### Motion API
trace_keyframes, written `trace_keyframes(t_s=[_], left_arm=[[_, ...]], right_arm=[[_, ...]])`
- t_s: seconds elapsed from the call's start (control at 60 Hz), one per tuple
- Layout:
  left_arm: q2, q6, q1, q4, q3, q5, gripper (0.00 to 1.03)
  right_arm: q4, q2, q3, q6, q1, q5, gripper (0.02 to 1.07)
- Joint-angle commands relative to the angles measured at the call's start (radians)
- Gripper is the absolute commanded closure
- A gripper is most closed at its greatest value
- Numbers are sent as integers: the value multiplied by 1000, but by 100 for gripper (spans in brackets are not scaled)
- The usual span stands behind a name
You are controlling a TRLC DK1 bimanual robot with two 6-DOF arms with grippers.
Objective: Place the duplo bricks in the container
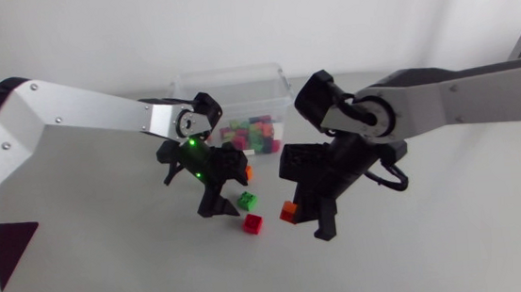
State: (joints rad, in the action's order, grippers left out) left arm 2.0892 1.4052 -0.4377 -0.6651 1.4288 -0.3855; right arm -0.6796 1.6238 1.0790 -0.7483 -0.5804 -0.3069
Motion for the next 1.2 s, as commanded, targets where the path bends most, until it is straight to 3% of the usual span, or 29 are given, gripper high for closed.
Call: trace_keyframes(t_s=[0.0,0.2,0.35,0.45,0.567,0.633,0.933,1.183], left_arm=[[61,74,-13,-64,81,10,10],[108,98,-32,-134,145,39,12],[144,103,-41,-172,174,60,24],[157,103,-42,-191,185,60,41],[161,98,-41,-191,182,60,76],[158,94,-38,-191,179,59,88],[74,72,1,-229,124,46,89],[-93,18,76,-283,47,-19,89]], right_arm=[[-18,-45,-37,-2,4,-12,101],[-26,-102,-60,3,22,-20,101],[-54,-151,-36,3,34,-23,101],[-77,-173,-8,4,40,-28,101],[-89,-191,22,10,56,-35,101],[-87,-191,39,17,60,-37,101],[22,-122,170,132,97,-58,101],[164,13,288,257,126,-58,101]])
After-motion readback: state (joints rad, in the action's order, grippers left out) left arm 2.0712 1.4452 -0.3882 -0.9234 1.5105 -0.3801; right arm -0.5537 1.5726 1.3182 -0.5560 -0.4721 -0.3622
